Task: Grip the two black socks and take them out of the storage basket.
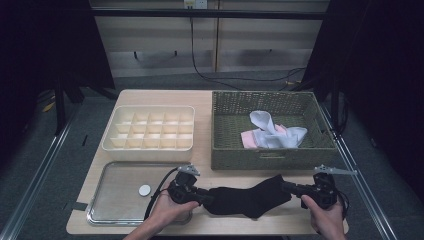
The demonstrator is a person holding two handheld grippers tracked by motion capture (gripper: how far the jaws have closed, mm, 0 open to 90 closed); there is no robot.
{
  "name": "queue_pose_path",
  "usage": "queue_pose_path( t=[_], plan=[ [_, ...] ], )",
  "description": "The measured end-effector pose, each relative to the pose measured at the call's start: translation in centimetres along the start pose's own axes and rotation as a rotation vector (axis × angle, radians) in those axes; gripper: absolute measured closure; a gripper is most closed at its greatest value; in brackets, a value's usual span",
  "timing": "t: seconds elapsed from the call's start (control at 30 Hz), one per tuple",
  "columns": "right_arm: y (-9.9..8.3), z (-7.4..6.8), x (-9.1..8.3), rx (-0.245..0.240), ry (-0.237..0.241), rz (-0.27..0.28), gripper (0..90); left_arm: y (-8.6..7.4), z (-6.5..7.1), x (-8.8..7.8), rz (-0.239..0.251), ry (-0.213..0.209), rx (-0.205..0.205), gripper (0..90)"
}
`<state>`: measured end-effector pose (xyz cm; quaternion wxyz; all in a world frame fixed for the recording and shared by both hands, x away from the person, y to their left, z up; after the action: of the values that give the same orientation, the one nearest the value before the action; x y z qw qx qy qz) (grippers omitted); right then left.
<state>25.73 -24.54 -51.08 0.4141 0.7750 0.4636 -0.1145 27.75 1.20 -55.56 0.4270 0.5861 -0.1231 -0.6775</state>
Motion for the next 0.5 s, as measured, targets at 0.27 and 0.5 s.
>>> queue_pose_path(
  t=[0.27,0.5],
  plan=[
    [0.3,-1.2,0.2,-0.021,0.017,-0.003,81.9,0.3,0.1,0.1,0.004,-0.019,-0.01,78.0],
    [0.5,-2.4,0.8,-0.021,0.046,-0.009,81.9,0.5,0.1,0.0,0.015,-0.029,-0.012,80.9]
  ],
)
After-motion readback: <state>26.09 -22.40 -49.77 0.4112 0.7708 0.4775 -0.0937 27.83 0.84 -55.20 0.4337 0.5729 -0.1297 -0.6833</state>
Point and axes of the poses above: each handheld gripper's, and its own axes: x roughly forward along the jaws, y roughly out of its top, z roughly to its right, the point moved 10 cm from there along x, roughly forward along the jaws, and after that the axes turned 12 degrees about x, right-handed, at the moved point
